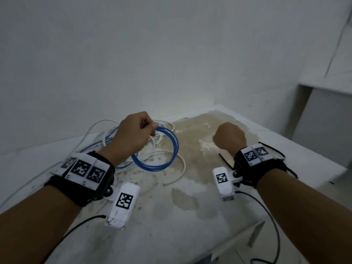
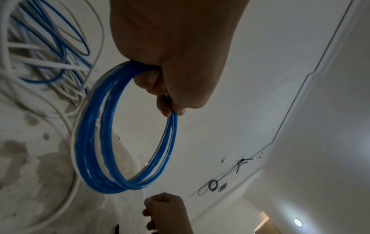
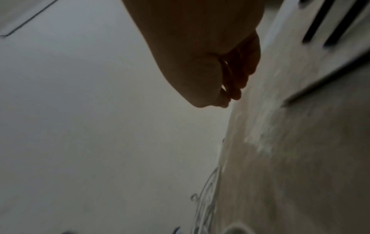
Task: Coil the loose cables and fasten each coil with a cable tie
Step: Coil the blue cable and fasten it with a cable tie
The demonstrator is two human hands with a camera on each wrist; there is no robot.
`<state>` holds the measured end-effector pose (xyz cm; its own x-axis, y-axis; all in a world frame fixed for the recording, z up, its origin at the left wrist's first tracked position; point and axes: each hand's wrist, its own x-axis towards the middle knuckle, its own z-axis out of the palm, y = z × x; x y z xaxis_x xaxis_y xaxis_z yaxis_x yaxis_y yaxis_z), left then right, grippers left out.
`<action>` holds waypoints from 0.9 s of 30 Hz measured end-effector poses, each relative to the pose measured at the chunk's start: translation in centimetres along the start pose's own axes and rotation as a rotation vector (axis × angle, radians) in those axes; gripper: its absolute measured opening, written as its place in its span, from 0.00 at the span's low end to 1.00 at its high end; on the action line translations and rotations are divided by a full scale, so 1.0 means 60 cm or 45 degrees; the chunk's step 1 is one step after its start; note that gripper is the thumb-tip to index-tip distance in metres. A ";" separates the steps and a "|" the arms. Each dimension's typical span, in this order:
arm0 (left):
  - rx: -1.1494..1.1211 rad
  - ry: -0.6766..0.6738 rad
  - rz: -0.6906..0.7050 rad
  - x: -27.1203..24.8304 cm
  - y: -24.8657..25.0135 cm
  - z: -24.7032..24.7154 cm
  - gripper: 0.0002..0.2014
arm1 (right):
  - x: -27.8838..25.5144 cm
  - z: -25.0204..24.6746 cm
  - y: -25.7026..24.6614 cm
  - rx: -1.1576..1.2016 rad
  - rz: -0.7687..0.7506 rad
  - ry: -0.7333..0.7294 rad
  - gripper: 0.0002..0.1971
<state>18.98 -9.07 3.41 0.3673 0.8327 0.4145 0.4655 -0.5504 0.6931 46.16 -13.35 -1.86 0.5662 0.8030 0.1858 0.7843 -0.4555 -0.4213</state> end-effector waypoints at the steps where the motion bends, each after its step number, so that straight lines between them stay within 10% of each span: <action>1: -0.001 -0.022 0.010 0.000 0.007 0.010 0.10 | 0.007 -0.010 0.032 -0.078 0.036 0.012 0.11; 17: -0.069 -0.150 -0.014 -0.001 0.041 0.054 0.11 | 0.015 -0.054 0.249 -0.509 0.205 -0.132 0.06; 22: -0.088 -0.132 -0.024 -0.004 0.039 0.043 0.11 | 0.030 -0.073 0.176 -0.390 0.170 0.163 0.10; 27: -0.063 -0.097 -0.066 -0.006 0.024 0.025 0.10 | 0.029 -0.036 0.023 -0.431 -0.389 0.054 0.09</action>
<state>20.74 -10.27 3.36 0.4050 0.8518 0.3323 0.4461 -0.5014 0.7413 48.74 -13.42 -0.20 0.3004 0.9069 0.2955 0.9516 -0.3059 -0.0287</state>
